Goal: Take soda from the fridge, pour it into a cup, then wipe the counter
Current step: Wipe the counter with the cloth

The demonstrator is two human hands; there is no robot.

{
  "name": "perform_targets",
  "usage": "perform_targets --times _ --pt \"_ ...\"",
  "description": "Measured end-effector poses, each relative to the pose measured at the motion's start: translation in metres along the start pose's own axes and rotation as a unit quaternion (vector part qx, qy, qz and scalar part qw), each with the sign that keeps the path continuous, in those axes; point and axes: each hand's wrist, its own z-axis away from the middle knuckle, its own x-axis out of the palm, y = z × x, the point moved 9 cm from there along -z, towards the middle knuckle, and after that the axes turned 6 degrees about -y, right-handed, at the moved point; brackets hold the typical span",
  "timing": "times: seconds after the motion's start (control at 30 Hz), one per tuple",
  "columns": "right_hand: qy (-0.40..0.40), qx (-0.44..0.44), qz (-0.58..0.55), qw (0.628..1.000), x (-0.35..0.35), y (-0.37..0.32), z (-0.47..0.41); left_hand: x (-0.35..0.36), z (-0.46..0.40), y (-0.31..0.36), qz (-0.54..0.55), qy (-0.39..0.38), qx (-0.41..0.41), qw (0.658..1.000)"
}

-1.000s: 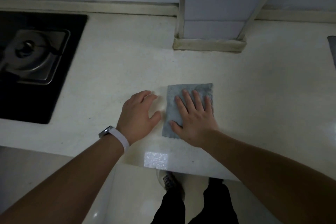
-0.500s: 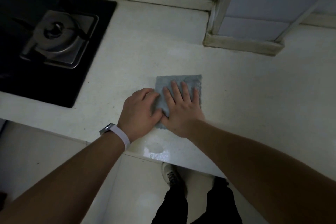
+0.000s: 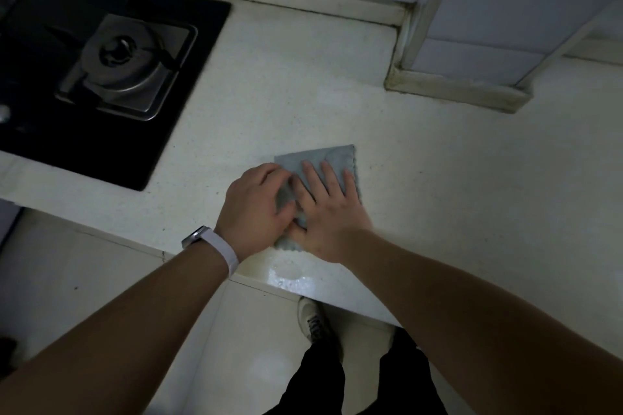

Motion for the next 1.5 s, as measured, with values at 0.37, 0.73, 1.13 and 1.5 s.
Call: perform_targets --times 0.37,0.73,1.13,1.5 --pt "0.019 0.012 -0.028 0.999 0.018 0.069 0.087 0.033 -0.04 0.089 -0.018 -0.046 0.042 0.998" --pt "0.017 0.106 -0.056 0.993 0.025 0.191 0.166 0.069 -0.074 0.202 -0.052 -0.079 0.107 0.99" --pt "0.027 0.189 -0.055 0.98 0.013 0.317 0.21 0.104 -0.096 0.244 -0.059 -0.116 0.098 0.987" --pt "0.033 0.21 -0.05 0.976 -0.005 0.33 0.164 0.1 -0.104 0.222 -0.052 -0.093 0.08 0.991"
